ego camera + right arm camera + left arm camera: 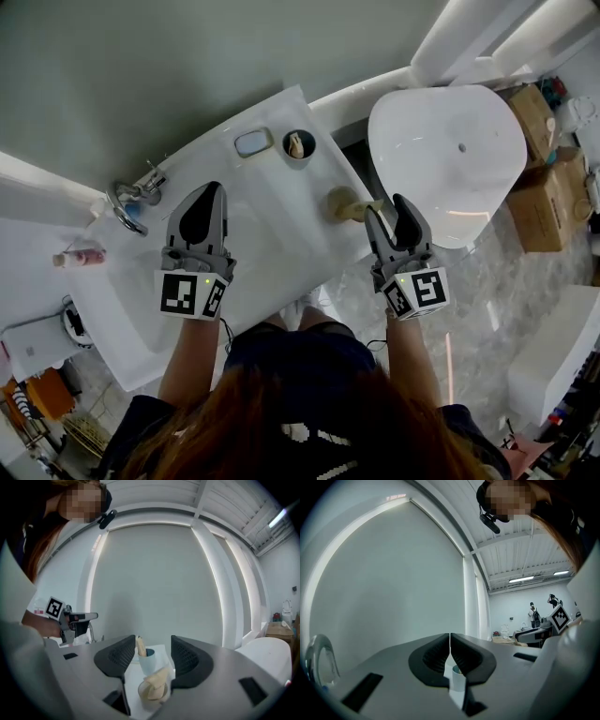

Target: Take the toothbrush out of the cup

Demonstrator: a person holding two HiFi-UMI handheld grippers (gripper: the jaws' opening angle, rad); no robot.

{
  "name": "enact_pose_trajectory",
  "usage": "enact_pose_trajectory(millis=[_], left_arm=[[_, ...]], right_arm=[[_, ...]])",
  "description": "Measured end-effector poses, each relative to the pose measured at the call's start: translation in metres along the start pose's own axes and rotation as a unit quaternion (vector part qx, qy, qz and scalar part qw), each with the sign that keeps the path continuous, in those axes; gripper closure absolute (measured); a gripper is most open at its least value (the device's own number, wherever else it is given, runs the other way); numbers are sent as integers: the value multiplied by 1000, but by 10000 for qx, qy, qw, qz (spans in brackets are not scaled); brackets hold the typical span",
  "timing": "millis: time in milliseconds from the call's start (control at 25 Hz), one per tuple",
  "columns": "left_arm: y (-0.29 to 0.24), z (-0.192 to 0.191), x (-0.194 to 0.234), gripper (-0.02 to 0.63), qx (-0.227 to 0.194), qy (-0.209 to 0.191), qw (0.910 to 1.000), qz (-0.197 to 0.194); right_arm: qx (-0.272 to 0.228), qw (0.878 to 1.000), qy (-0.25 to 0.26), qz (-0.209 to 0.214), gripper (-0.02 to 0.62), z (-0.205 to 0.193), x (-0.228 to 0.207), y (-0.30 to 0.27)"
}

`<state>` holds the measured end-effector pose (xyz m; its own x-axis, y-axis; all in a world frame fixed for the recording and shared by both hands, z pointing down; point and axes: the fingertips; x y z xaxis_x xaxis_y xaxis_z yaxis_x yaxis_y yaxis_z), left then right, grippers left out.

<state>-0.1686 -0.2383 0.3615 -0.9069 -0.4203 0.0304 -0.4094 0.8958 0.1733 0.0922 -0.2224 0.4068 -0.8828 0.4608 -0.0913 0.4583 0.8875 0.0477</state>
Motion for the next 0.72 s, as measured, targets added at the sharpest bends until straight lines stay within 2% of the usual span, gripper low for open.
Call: enact_pose_trajectory(millis=[80, 160, 320, 400, 560, 720], left_arm=[[0, -5, -1, 583, 65, 19, 10000, -51], [-1, -8, -2, 583, 110, 12, 9999, -98], [1, -12, -2, 583, 190, -28, 9997, -116], [3, -13, -2, 583, 220, -47, 9997, -104], [6, -13, 0, 583, 260, -112, 9996, -74], [6, -9, 4, 583, 224, -136, 9997, -25]], right_arm=[[299, 9995, 117, -46, 318, -22, 0, -1], [527, 9985, 149, -89, 295, -40, -2, -2], [816, 9965, 118, -135, 295, -75, -7, -6], [877, 9958, 166, -184, 320, -86, -11, -8], [734, 9967, 233, -239, 432, -83, -17, -13], [587, 9977, 302, -153, 449, -66, -14, -16]])
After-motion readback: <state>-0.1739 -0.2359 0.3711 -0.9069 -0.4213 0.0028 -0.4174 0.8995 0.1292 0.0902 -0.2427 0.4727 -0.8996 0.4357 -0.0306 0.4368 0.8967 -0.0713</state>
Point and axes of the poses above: the fingertips, and each gripper's own axes: y backward along the fingers, x to its left, z out of its top, and after that the axes turned 9 degrees about -x, right-handed
